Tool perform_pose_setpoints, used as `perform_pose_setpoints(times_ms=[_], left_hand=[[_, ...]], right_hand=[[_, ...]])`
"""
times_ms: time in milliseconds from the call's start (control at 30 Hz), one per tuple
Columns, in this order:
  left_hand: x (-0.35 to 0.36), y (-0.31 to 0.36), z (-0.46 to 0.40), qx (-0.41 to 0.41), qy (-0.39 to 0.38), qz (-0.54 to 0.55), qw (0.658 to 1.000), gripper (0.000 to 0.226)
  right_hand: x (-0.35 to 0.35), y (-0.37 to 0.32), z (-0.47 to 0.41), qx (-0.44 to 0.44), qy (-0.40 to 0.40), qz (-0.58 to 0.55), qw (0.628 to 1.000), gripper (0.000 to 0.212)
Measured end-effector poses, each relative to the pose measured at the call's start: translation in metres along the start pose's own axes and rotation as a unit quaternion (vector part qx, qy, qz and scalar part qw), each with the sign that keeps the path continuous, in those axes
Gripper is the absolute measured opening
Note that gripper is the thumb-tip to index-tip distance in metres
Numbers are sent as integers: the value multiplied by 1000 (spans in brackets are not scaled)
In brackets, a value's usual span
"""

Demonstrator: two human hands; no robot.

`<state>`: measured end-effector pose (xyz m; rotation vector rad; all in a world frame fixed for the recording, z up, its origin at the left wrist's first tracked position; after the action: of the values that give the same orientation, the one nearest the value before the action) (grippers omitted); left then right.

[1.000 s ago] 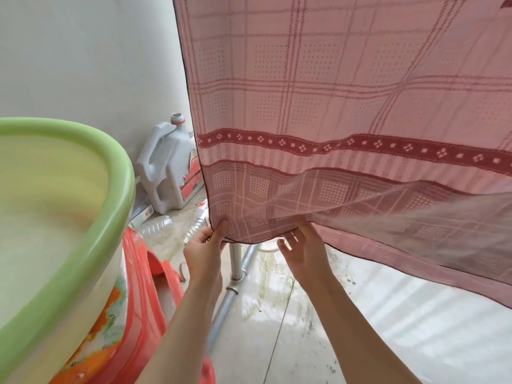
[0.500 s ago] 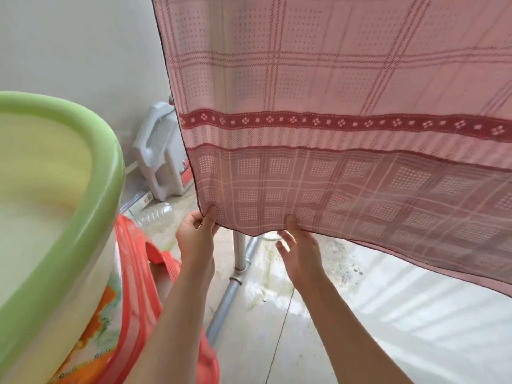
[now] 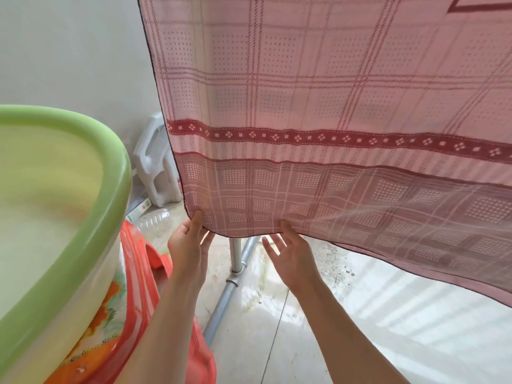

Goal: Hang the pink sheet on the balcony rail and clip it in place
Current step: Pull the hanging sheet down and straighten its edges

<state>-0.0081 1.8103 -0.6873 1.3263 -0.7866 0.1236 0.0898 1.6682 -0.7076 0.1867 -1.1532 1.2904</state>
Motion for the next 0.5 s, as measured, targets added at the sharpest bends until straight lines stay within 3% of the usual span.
perform_pose_setpoints(times_ms=[267, 367, 500], left_hand=[[6, -2, 0, -24, 38, 81, 996, 5], [9, -2, -6, -11, 82, 85, 993, 5], [16, -5, -8, -10, 85, 65, 994, 5]], right_hand=[[-7, -25, 21, -50, -70, -128, 988, 19], [-21, -31, 29, -66, -63, -165, 982, 16], [-42, -50, 38, -87, -29, -206, 974, 7]])
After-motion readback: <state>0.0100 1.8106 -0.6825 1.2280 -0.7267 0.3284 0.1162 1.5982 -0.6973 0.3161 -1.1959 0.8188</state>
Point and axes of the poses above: each hand's wrist, its own z-axis away from the middle knuckle, its own x-axis out of the palm, y = z × x, the point moved 2 cm from there along -z, towards the middle knuckle, and after that the axes turned 13 degrees about x, right-handed, at the moved point
